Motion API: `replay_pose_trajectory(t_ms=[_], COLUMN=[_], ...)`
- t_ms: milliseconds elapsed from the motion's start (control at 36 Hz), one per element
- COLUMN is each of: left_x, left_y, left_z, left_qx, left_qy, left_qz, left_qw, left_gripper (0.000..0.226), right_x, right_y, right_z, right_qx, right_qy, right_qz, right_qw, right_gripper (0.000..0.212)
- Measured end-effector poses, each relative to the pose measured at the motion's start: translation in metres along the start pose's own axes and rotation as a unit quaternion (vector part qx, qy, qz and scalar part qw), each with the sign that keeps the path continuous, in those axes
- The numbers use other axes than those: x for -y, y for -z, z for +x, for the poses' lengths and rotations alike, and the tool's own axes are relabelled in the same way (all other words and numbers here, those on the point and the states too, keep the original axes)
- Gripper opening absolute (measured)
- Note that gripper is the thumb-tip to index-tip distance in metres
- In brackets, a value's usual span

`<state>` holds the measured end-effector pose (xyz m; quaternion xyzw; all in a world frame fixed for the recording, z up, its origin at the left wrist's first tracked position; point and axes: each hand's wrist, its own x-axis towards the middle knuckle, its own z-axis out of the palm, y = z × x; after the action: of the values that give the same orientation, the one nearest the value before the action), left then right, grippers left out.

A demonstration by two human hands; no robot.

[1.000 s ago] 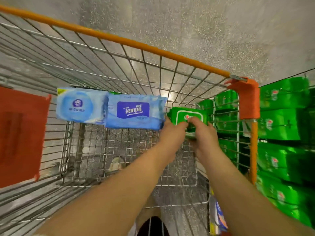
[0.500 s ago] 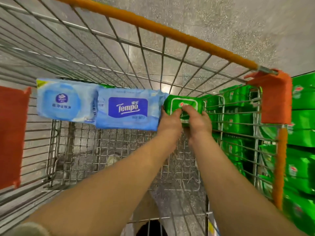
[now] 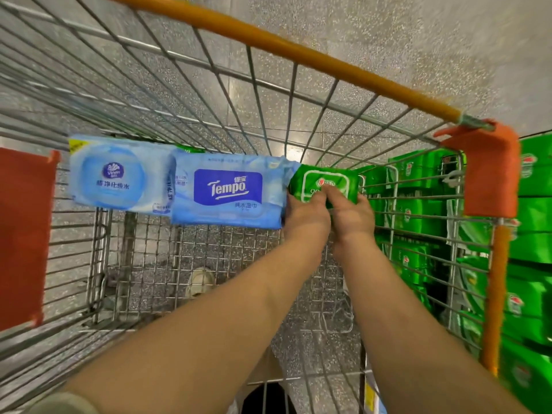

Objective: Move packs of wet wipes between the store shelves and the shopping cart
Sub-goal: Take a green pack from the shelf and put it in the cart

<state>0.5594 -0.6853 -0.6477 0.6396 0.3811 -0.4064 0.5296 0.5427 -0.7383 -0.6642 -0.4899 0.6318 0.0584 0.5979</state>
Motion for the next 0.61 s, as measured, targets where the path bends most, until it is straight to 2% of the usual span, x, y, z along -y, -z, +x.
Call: replay_pose_trajectory(t_ms=[28, 56, 139, 250, 306, 361, 417, 472, 611], left_x=[0.002, 0.003, 0.006, 0.003, 0.001, -0.004, -0.011, -0.019, -0.043], left_y=[0.0, 0.0, 0.001, 0.004, 0.011, 0.02, 0.03, 0.039, 0.064], left_z=[-0.002, -0.005, -0.025, -0.045, -0.057, -0.071, -0.088, -0.11, -0.159], left_qx=[0.007, 0.017, 0.029, 0.028, 0.031, 0.048, 0.068, 0.076, 0.058], left_qy=[-0.002, -0.009, -0.013, -0.01, -0.012, -0.011, -0.011, -0.025, -0.077], left_qz=[-0.009, -0.039, -0.094, -0.111, -0.077, -0.05, -0.025, 0.008, 0.075], left_qw=[1.0, 0.999, 0.995, 0.993, 0.997, 0.998, 0.997, 0.997, 0.992], left_gripper=[0.08, 0.081, 0.08, 0.087, 0.072, 0.03, 0.015, 0.012, 0.025], right_x=[0.001, 0.002, 0.002, 0.013, 0.021, 0.027, 0.034, 0.04, 0.06], right_y=[0.001, 0.003, 0.004, 0.015, 0.026, 0.036, 0.045, 0.053, 0.07], right_z=[0.0, 0.002, -0.002, -0.019, -0.029, -0.041, -0.06, -0.08, -0.128], right_qx=[-0.009, -0.015, -0.005, -0.013, -0.018, -0.022, -0.017, -0.011, 0.015], right_qy=[0.002, 0.0, -0.021, -0.006, 0.014, 0.041, 0.066, 0.089, 0.145], right_qz=[-0.003, -0.006, 0.009, -0.048, -0.078, -0.096, -0.112, -0.13, -0.199], right_qw=[1.0, 1.0, 1.0, 0.999, 0.997, 0.994, 0.991, 0.987, 0.969], right_gripper=[0.084, 0.08, 0.101, 0.095, 0.084, 0.076, 0.072, 0.068, 0.053])
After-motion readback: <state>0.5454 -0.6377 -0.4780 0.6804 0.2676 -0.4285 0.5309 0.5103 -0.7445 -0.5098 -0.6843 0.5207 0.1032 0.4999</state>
